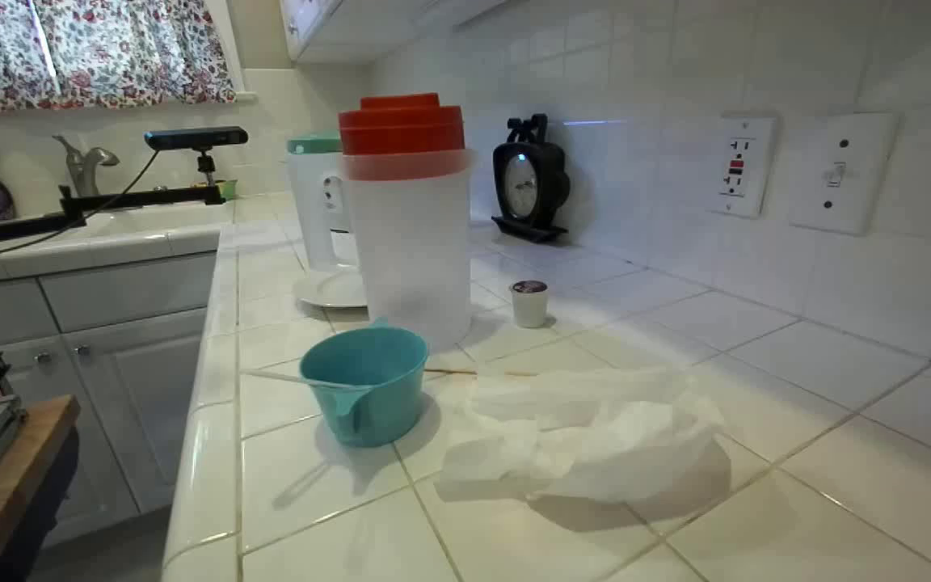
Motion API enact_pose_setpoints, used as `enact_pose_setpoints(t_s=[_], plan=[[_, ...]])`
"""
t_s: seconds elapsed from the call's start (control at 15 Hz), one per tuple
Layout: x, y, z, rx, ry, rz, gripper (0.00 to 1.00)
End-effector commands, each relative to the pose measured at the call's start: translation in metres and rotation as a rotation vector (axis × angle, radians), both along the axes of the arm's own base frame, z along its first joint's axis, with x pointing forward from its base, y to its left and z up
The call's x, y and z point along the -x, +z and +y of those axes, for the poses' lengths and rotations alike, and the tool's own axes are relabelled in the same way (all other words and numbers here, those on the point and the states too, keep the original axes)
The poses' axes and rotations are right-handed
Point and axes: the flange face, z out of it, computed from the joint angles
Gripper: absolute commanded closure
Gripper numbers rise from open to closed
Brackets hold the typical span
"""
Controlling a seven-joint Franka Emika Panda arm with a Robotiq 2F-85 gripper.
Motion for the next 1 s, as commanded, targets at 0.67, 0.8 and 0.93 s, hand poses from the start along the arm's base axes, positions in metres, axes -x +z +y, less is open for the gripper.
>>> enact_pose_setpoints(t_s=[0.67,0.8,0.93], plan=[[0.000,0.000,0.000,0.000,0.000,0.001,0.00],[-0.004,0.002,-0.002,-0.006,0.002,-0.013,0.00],[-0.018,0.016,-0.014,-0.033,0.011,-0.095,0.00]])
